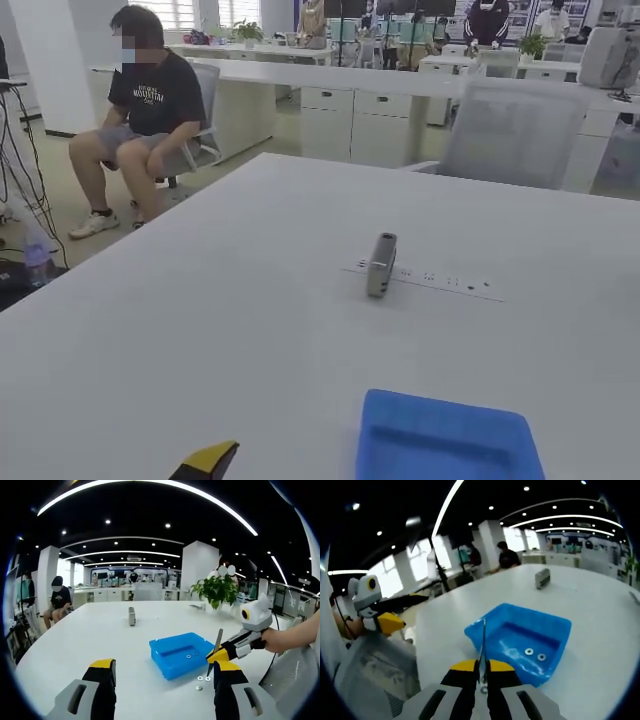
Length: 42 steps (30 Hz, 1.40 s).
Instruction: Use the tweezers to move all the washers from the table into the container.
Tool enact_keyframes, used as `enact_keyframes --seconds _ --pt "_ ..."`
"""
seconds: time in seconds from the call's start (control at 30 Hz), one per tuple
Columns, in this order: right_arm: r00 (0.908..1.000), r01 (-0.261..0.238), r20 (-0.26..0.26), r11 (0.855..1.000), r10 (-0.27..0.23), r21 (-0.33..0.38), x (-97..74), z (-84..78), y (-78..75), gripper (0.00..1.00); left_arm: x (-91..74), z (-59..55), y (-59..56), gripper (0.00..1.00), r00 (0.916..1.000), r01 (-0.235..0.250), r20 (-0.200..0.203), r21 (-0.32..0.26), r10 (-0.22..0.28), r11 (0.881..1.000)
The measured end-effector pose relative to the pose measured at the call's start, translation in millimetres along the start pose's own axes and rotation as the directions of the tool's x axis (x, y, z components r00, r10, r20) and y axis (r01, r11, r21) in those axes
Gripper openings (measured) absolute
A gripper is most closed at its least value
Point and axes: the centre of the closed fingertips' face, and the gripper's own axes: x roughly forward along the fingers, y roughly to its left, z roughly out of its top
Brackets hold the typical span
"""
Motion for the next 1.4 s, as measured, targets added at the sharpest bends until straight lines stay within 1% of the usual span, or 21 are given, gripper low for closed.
enact_keyframes --seconds 0.13,0.23,0.5,0.63,0.7,0.87,0.93,1.0,1.1,1.2,1.37,1.4 --pt "1.0 0.006 0.004 1.0 -0.006 0.03 0.4 -4.8 -2.6 0.03 0.1 0.3 -1.0 0.81 1.0 0.005 0.001 0.002 -0.005 1.0" --pt "1.0 0.005 0.005 1.0 -0.005 0.031 2.0 -4.5 -1.6 0.03 -0.1 1.5 -0.8 0.82 1.0 0.004 0.008 -0.001 -0.004 1.0" --pt "0.9997 -0.001 -0.025 1.0 0.001 -0.015 4.3 -8.4 -0.3 0.03 -0.1 1.5 -1.3 0.82 1.0 0.005 0.008 -0.001 -0.005 1.0" --pt "0.9991 0.003 -0.042 0.999 -0.005 -0.038 5.0 -12.6 0.3 0.04 -0.2 1.6 -1.1 0.82 1.0 0.003 0.008 -0.003 -0.003 1.0" --pt "0.9992 -0.008 -0.04 0.999 0.007 -0.031 5.2 -12.4 2.8 0.04 -0.1 1.4 -1.3 0.82 1.0 0.003 0.006 0.0 -0.003 1.0" --pt "0.9989 -0.016 -0.046 0.997 0.013 -0.082 5.3 -12.7 7.6 0.04 -0.1 1.5 -1.0 0.82 1.0 0.002 0.007 -0.001 -0.002 1.0" --pt "0.9983 -0.032 -0.052 0.994 0.027 -0.101 5.8 -13.5 11.8 0.04 -0.1 1.2 -0.9 0.82 1.0 0.002 0.005 -0.001 -0.001 1.0" --pt "0.9977 -0.042 -0.059 0.99 0.034 -0.136 5.9 -14.1 15.1 0.04 -0.1 1.1 -1.0 0.82 1.0 0.002 0.004 0.001 -0.002 1.0" --pt "0.9962 -0.055 -0.078 0.978 0.039 -0.203 5.0 -15.2 19.0 0.04 0.0 1.0 -1.0 0.82 1.0 0.002 0.004 0.0 -0.002 1.0" --pt "0.9954 -0.07 -0.078 0.977 0.056 -0.201 5.8 -15.8 23.5 0.04 0.1 0.8 -1.3 0.82 1.0 0.004 0.002 0.001 -0.004 1.0" --pt "0.9946 -0.079 -0.082 0.973 0.063 -0.216 5.6 -16.1 23.9 0.04 0.2 0.2 -1.2 0.81 1.0 0.004 0.0 0.002 -0.004 1.0" --pt "0.9944 -0.087 -0.078 0.975 0.072 -0.203 5.4 -15.5 24.3 0.04 0.2 0.3 -0.9 0.81 1.0 0.003 0.0 0.003 -0.003 1.0"
